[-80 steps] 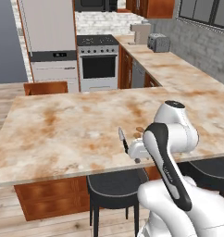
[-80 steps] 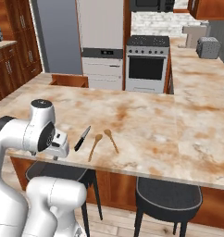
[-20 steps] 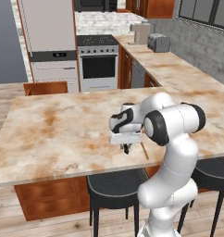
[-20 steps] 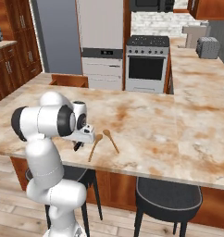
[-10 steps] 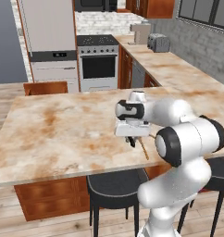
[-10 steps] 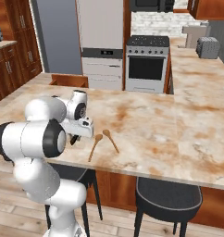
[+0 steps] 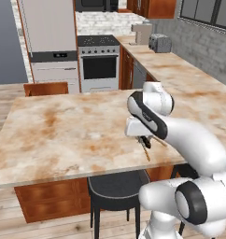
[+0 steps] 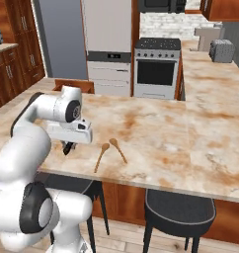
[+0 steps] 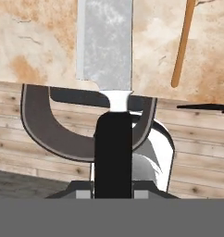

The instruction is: Pick up the metallic utensils from the counter and place them in the open drawer. Make sure not to pick up any wooden utensils.

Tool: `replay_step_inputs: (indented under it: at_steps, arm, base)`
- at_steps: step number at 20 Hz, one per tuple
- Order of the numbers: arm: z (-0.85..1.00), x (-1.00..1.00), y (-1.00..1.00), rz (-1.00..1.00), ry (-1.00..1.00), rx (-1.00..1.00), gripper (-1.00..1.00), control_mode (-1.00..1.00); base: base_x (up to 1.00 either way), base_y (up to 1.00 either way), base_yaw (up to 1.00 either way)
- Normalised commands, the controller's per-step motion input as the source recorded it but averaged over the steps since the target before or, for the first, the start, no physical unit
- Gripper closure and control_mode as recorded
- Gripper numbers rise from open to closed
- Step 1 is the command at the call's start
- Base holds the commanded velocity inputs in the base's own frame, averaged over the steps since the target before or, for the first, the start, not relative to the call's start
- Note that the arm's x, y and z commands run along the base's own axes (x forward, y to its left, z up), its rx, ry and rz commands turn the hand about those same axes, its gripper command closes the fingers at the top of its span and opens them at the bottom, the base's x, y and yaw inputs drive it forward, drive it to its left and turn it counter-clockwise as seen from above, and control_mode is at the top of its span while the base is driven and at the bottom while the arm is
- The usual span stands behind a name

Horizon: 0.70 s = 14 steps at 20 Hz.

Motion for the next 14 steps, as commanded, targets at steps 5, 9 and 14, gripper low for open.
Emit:
replay_step_inputs:
  at_steps: [5,9,14]
  arm:
    - [0.09,-0.66,-0.27,0.0,-0.06,0.0,1.0,-1.0]
    - [0.0,0.0,0.0,0.0,0.0,0.0,1.0,-1.0]
    - [0.0,0.0,0.0,0.0,0.0,0.0,1.0,1.0]
  base:
    - [0.0,0.0,0.0]
    - [0.0,0.0,0.0]
    - [-0.04,0.0,0.0]
